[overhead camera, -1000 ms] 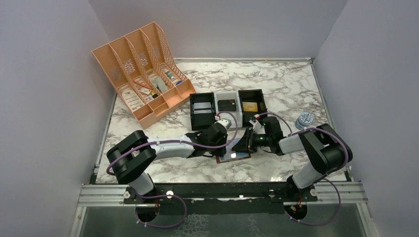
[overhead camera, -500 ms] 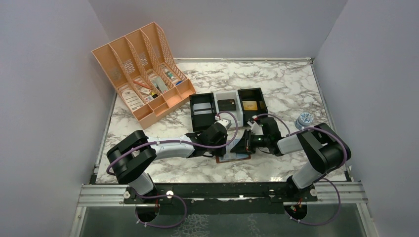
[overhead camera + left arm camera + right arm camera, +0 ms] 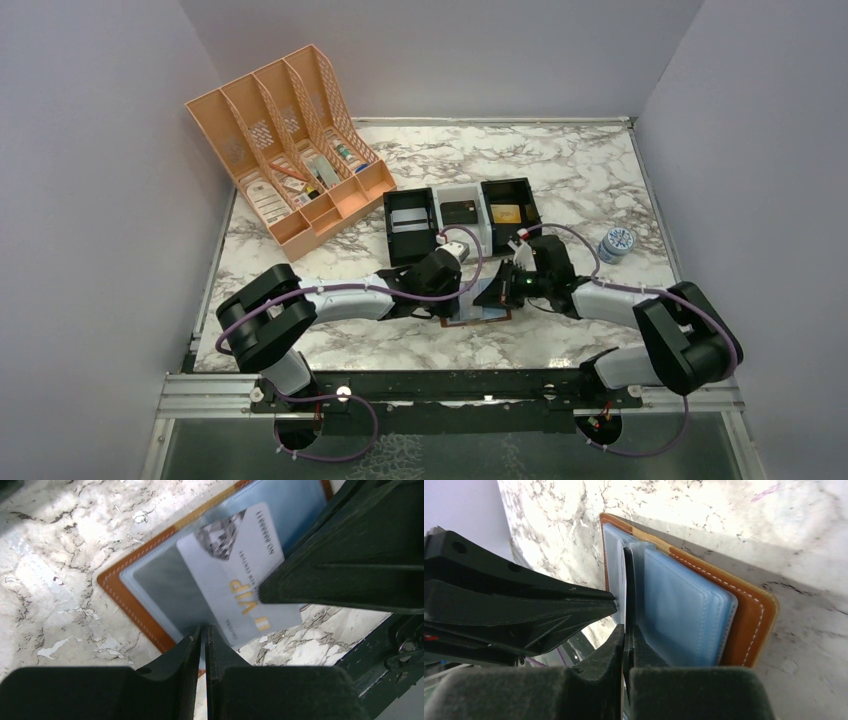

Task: Take the credit cards out of the card holder

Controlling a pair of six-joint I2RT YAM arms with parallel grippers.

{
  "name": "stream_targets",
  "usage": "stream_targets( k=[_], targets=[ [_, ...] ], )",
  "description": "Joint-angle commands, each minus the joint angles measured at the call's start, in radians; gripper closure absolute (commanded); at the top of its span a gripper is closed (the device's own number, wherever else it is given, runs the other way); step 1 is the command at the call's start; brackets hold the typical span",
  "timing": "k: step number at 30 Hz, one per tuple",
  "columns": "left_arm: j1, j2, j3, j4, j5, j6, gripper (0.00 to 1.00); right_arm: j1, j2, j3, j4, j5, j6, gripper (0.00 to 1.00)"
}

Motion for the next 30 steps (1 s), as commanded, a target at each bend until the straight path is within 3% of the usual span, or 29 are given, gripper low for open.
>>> stream_targets(
  k=[1,10,14,18,23,30],
  targets=[
    [-0.010,0.030,-0.024,-0.087,-0.015,0.014,0.87,-0.003,-0.096,0.043,-0.142,0.144,-0.078,0.99],
    [-0.012,0.018,-0.015,-0.082,-0.022,0.019,0.87,-0.006,-0.174,0.057,-0.226,0.161,-0.117,0.99],
    [-0.012,0.017,-0.012,-0.085,-0.020,0.023,0.87,-0.013,-0.199,0.144,-0.402,0.290,-0.228,0.99],
    [-0.013,0.016,-0.017,-0.080,-0.028,0.018,0.86,-0.017,-0.270,0.185,-0.444,0.282,-0.280,0.99],
    [-0.013,-0.036,-0.017,-0.055,-0.036,-0.009,0.74,-0.017,-0.348,0.196,-0.416,0.270,-0.333,0.99],
    [-0.009,-0.186,-0.024,-0.078,-0.137,-0.004,0.42,-0.017,-0.449,0.141,-0.267,0.247,-0.347,0.99]
  ],
)
